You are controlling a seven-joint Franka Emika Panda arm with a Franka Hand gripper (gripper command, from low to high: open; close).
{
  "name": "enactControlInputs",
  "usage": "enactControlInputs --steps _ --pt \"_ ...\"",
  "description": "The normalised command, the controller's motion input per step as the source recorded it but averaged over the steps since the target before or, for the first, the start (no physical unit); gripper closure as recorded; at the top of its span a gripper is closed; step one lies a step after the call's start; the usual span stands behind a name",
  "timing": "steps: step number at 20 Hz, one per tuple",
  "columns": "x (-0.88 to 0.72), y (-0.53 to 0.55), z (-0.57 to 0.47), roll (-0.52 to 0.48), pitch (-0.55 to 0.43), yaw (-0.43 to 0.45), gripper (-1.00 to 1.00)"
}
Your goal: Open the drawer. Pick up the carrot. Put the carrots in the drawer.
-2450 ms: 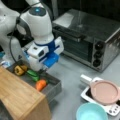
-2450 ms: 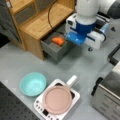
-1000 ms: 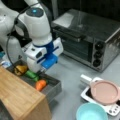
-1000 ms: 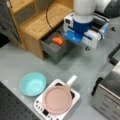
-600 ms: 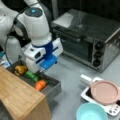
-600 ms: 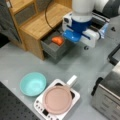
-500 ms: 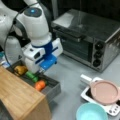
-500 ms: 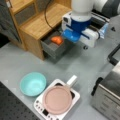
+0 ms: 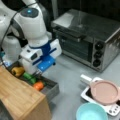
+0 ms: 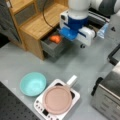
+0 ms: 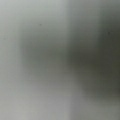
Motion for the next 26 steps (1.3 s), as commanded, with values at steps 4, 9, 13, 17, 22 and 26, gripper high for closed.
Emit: enactControlInputs --steps 4,9,13,17,22,26 --pt "0.24 -0.3 0.15 -0.011 0.156 0.136 -1.0" --pt "0.25 -0.31 0.14 0.009 0.153 0.142 -1.0" --pt "0.27 -0.3 0.13 0.023 0.156 0.135 -1.0" --pt "0.29 -0.29 0.14 0.03 0.162 0.125 -1.0" --pt "0.28 -0.3 0.15 0.03 0.168 0.138 -1.0" --pt "0.27 -0.29 0.16 0.03 0.172 0.145 -1.0"
